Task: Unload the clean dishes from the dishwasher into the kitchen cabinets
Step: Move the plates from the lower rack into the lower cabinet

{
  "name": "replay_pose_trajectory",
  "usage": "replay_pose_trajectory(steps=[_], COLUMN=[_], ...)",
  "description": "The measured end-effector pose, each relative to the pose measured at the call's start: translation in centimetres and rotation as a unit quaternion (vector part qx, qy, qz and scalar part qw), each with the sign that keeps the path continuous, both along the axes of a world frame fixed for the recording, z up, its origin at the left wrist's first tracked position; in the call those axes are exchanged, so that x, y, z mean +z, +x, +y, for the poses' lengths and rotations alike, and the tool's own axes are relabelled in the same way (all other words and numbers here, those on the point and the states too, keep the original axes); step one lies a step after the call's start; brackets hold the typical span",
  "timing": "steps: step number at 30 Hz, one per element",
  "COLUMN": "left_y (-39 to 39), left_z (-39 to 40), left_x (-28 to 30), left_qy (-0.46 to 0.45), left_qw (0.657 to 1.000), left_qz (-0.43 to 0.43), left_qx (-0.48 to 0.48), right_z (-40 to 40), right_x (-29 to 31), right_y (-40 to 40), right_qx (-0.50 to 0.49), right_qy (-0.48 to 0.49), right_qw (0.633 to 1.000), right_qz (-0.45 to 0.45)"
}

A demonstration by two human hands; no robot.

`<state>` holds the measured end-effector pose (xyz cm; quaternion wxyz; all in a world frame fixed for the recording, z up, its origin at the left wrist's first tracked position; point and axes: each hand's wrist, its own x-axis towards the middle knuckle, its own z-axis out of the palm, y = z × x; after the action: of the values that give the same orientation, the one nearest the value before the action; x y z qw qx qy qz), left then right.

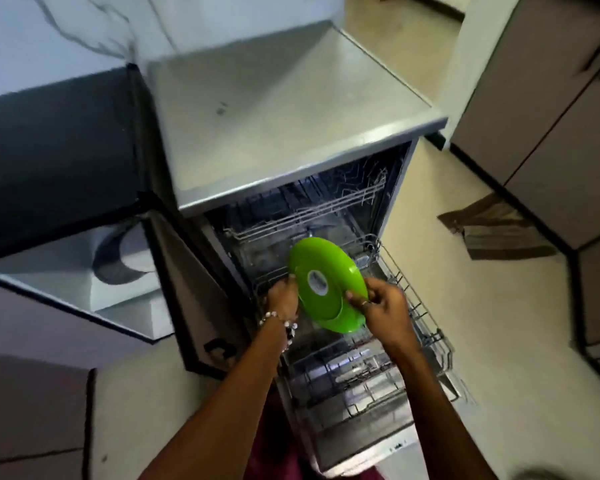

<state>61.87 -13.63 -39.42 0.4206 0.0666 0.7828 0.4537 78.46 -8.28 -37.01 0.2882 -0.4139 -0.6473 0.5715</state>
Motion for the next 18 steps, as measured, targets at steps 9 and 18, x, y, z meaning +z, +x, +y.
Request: replay_pose_trajectory(steps=[9, 18], left_y=[-1.6, -14.0], left_z=[-10.4, -24.0], left_x=[13.4, 15.4], left_qy=[0.137, 0.135], left_qw=[0.986, 0.971], left_qz=[-0.008, 0.024], left_qx=[0.099, 0.197], right_z=[-6.1, -16.4], right_x=[13.5, 14.6], right_y=[-2.1, -15.4], right_qx=[0.009, 0.081], right_qy=[-0.027, -0.065], right_qw=[0.987, 0.979], right_qz=[0.160, 0.173])
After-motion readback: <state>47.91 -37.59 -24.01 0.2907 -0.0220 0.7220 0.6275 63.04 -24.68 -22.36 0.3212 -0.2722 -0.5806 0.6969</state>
